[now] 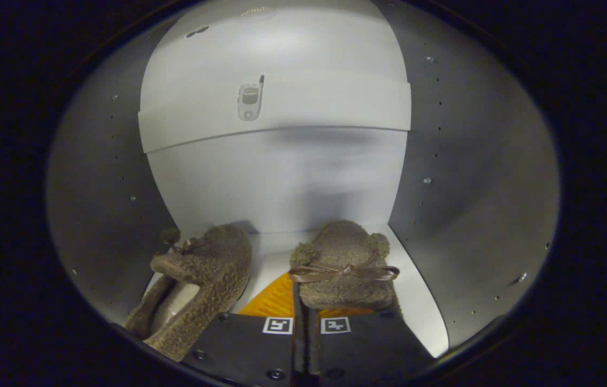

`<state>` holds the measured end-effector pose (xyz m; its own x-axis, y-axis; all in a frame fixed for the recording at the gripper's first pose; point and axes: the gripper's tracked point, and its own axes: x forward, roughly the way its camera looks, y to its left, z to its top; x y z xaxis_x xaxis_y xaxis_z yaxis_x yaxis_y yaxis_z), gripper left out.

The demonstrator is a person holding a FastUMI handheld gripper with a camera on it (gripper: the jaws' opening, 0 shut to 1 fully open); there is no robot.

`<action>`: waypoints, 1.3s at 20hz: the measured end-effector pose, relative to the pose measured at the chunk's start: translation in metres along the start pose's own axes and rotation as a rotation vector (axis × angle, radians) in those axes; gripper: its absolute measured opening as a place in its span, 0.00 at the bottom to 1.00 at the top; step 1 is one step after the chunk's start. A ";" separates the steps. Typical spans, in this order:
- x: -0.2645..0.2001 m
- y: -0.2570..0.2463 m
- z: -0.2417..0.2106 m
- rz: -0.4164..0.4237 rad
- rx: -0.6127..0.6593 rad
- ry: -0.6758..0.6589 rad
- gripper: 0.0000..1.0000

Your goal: Open the shoe cabinet door, grab the shoes and put them into the shoe cabinet, then close the shoe cabinet door.

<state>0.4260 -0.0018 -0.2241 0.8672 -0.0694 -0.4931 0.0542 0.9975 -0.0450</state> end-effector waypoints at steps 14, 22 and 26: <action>-0.026 -0.001 -0.008 -0.065 -0.040 -0.001 0.70; -0.059 -0.005 -0.006 -0.073 -0.042 -0.027 0.91; -0.088 -0.008 0.001 -0.079 -0.019 -0.063 0.92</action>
<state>0.3501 -0.0035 -0.1796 0.8900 -0.1465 -0.4319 0.1149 0.9885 -0.0985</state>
